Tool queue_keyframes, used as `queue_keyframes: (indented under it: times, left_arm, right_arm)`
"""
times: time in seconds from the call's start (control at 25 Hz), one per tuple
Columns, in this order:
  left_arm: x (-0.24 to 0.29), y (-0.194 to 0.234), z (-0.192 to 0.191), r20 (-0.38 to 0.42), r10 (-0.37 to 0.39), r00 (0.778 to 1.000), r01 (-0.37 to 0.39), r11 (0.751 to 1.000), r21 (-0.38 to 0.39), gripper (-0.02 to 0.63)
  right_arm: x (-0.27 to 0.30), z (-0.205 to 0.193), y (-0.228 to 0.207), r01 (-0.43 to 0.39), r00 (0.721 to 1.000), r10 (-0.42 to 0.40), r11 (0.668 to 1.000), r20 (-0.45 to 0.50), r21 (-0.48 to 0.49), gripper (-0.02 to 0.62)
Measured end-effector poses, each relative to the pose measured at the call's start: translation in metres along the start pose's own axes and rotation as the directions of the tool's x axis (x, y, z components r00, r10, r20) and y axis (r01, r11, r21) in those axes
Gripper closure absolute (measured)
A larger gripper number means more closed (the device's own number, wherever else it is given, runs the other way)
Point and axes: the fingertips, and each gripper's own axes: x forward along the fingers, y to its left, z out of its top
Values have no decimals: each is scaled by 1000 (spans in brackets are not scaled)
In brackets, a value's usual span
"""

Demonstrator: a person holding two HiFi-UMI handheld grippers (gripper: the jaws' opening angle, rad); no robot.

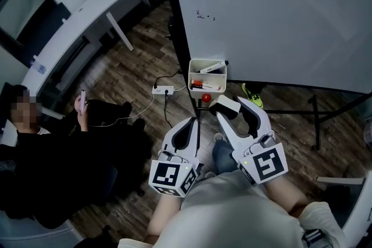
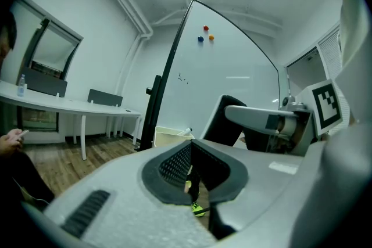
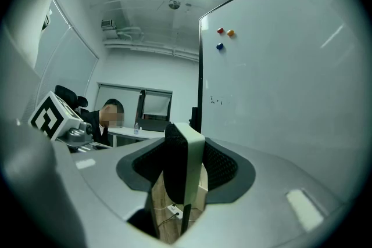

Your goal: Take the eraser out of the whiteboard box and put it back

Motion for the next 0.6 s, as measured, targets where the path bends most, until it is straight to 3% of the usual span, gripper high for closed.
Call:
queue_keyframes:
  times: [0.6]
  left_arm:
    - [30, 22, 4, 2, 22, 1000, -22, 1000, -16, 602]
  right_arm:
    - [32, -6, -22, -14, 1000, 14, 1000, -4, -1, 397]
